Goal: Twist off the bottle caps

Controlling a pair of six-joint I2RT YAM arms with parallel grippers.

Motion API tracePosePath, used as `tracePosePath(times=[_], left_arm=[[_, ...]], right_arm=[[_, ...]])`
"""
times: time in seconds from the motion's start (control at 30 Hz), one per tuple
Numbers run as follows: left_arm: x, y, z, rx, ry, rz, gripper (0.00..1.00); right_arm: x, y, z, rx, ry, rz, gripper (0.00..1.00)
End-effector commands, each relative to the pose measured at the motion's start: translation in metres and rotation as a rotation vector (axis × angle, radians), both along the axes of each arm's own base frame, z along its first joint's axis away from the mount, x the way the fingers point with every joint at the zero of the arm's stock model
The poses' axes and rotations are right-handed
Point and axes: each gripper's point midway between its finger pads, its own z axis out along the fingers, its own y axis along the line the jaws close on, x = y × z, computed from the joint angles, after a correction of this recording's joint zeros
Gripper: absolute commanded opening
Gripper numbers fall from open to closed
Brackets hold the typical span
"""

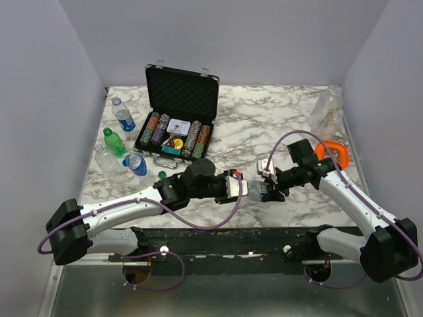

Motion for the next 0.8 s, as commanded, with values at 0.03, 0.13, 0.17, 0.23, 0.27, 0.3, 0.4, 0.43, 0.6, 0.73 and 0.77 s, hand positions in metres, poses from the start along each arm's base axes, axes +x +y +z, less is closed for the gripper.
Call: tracePosePath(times=[0.03, 0.13, 0.17, 0.23, 0.27, 0.3, 0.4, 0.43, 0.6, 0.73, 0.77], left_arm=[[-0.004, -0.011, 0.013, -0.03, 0.017, -0.038, 0.53], [-0.005, -0.014, 0.013, -0.035, 0.029, -0.041, 0.41], [-0.005, -0.014, 0.013, -0.034, 0.035, -0.041, 0.36], [-0.006, -0.015, 0.014, -0.041, 0.053, -0.039, 0.23], [-0.008, -0.016, 0.014, -0.043, 0.066, -0.038, 0.16], [-0.008, -0.016, 0.015, -0.051, 0.084, -0.029, 0.1], [-0.011, -0.017, 0.019, -0.093, 0.197, 0.025, 0.0], [-0.012, -0.018, 0.021, -0.116, 0.265, 0.058, 0.0], [-0.011, -0.016, 0.044, -0.337, 0.716, 0.317, 0.0], [0.012, 0.002, 0.037, -0.494, 1.067, 0.711, 0.0], [0.016, 0.004, 0.034, -0.497, 1.105, 0.771, 0.0]], right_arm=[[0.0, 0.004, 0.011, 0.027, -0.02, 0.02, 0.29], [0.0, 0.004, 0.011, 0.026, -0.023, 0.02, 0.29], [0.0, 0.004, 0.011, 0.026, -0.023, 0.02, 0.29], [0.0, 0.004, 0.01, 0.025, -0.02, 0.02, 0.29], [0.0, 0.003, 0.01, 0.023, -0.018, 0.02, 0.29], [0.0, 0.003, 0.01, 0.022, -0.019, 0.019, 0.29], [0.001, 0.003, 0.009, 0.017, -0.018, 0.014, 0.29], [0.002, 0.002, 0.008, 0.013, -0.019, 0.008, 0.29], [0.006, 0.001, 0.006, 0.0, -0.028, -0.013, 0.29], [0.007, 0.0, 0.005, -0.003, -0.026, -0.019, 0.29], [0.008, 0.0, 0.006, -0.002, -0.027, -0.019, 0.29]])
